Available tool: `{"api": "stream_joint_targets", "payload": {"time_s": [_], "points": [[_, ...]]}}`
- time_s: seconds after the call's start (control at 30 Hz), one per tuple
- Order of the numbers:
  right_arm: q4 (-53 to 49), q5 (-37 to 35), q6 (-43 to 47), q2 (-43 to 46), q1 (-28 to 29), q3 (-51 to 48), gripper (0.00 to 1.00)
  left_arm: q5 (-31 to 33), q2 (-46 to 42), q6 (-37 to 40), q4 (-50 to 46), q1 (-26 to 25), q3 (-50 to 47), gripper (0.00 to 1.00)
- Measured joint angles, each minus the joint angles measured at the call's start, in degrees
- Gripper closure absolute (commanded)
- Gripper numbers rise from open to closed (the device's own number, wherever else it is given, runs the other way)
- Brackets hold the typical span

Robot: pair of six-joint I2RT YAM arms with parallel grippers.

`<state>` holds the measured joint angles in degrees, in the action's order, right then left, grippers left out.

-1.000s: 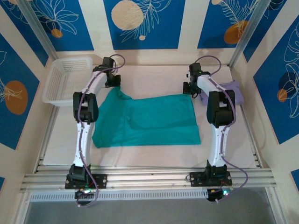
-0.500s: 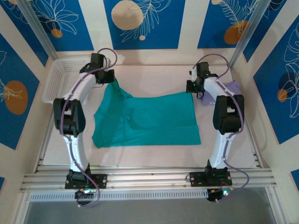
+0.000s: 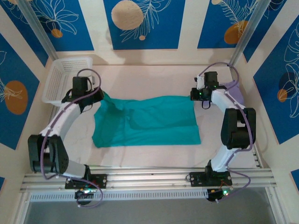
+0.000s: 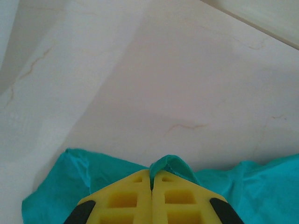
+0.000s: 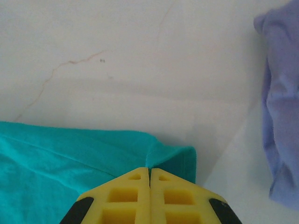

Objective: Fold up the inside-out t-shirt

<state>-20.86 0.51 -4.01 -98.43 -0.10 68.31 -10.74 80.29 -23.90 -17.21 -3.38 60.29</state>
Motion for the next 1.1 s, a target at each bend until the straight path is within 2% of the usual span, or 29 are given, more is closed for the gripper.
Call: {"api": "stream_joint_targets", "payload": {"time_s": [0.2, 0.6, 0.67, 0.73, 0.8, 0.93, 1.0, 1.1], "points": [[-0.48, -0.07, -4.33, 3.58, -0.46, -5.49, 0.99, -1.38, -7.96, -1.66, 0.09, 0.00, -6.45, 1.00], [-4.63, -0.11, -11.28, 12.17, -0.28, -15.39, 0.97, -1.66, -13.68, -2.78, -2.12, 0.00, -14.78, 1.00], [-4.94, -0.13, -12.41, 13.70, 0.02, -17.18, 0.92, -1.66, -14.27, -2.78, -2.03, 0.00, -15.61, 1.00], [-5.14, -0.28, -13.66, 14.25, 0.33, -18.80, 0.77, -1.66, -14.23, -2.82, -1.64, 0.00, -16.85, 1.00], [-5.84, -0.94, -14.75, 13.75, 0.50, -19.45, 0.67, -1.66, -13.97, -3.06, -1.64, 0.00, -18.12, 1.00], [-6.34, -4.37, -15.91, 14.34, 1.77, -19.50, 0.53, -1.70, -12.61, -3.21, -1.62, 0.00, -19.41, 1.00], [-5.38, -6.10, -15.17, 16.90, 4.81, -19.58, 0.50, -1.70, -12.26, -3.21, -1.53, 0.00, -19.54, 1.00], [-1.05, -6.54, -13.25, 21.20, 14.38, -19.54, 0.48, -1.88, -12.17, -3.26, -0.94, 0.00, -19.65, 1.00]]}}
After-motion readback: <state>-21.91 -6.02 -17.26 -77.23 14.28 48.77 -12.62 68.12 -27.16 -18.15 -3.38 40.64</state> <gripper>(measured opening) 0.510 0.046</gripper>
